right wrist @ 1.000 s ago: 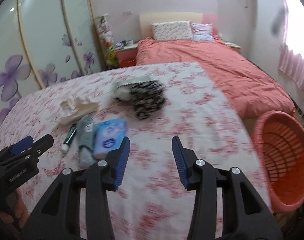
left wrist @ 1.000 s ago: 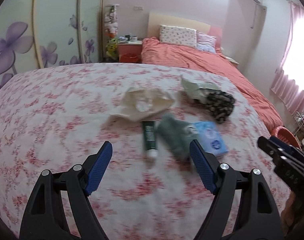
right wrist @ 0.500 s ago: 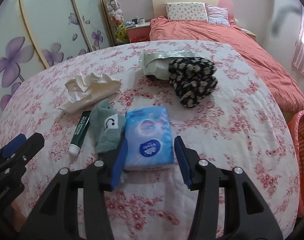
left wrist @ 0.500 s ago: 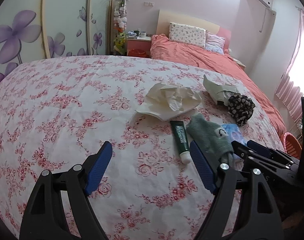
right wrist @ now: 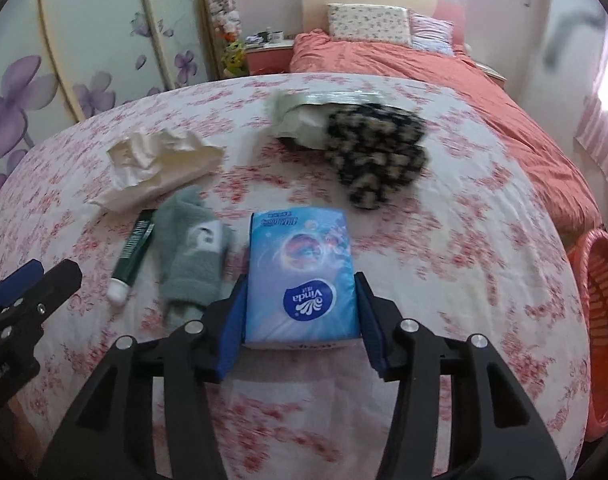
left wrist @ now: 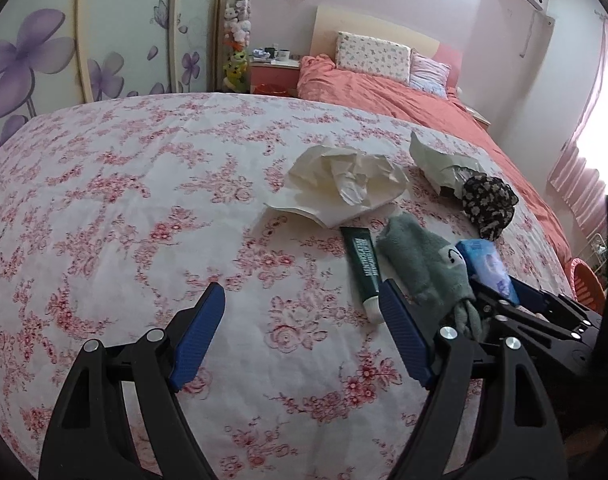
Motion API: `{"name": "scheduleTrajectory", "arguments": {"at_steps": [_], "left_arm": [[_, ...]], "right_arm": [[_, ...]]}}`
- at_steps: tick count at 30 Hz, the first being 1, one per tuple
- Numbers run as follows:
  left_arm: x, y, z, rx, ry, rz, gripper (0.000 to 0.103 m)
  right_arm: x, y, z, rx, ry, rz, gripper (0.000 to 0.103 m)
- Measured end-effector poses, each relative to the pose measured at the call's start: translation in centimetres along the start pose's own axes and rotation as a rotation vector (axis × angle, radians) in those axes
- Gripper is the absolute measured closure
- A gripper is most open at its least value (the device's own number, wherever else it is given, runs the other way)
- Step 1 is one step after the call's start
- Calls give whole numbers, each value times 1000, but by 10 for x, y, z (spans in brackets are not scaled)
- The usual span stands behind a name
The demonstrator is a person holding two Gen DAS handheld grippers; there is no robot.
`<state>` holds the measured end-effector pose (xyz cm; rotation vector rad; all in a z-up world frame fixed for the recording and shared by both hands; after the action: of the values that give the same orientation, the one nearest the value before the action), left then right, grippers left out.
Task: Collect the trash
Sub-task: 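Grasp the blue Vinda tissue pack with the right tool while the left tool grasps the green lip gel tube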
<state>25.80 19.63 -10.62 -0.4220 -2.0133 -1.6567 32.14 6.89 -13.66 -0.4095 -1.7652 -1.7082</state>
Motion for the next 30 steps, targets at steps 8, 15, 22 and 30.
{"name": "scheduleTrajectory", "arguments": {"at_steps": [8, 15, 22, 30], "left_arm": [[-15, -5, -24, -62, -13, 25, 30], [-31, -10, -37, -61, -12, 68, 47], [-33, -10, -43, -64, 11, 65, 59], [-34, -11, -53, -73, 19, 61, 76]], "right_arm": [[20, 3, -53, -80, -70, -48, 53], [27, 2, -63, -94, -62, -63, 53], [29, -2, -67, -110, -55, -60, 53], [29, -5, -73, -126, -57, -59, 53]]}}
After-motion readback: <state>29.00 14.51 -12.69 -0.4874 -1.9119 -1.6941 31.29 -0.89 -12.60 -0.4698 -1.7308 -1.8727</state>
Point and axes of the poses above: each gripper's, at about its wrist camera, not at the fingertips, and x roughly against the way its jaws point, z to its left, y to its top, the point moved 10 cm from there along -x, roughly the way its jaws point, and after that the axes turned 13 degrees about -z, right-handed, at the moved point
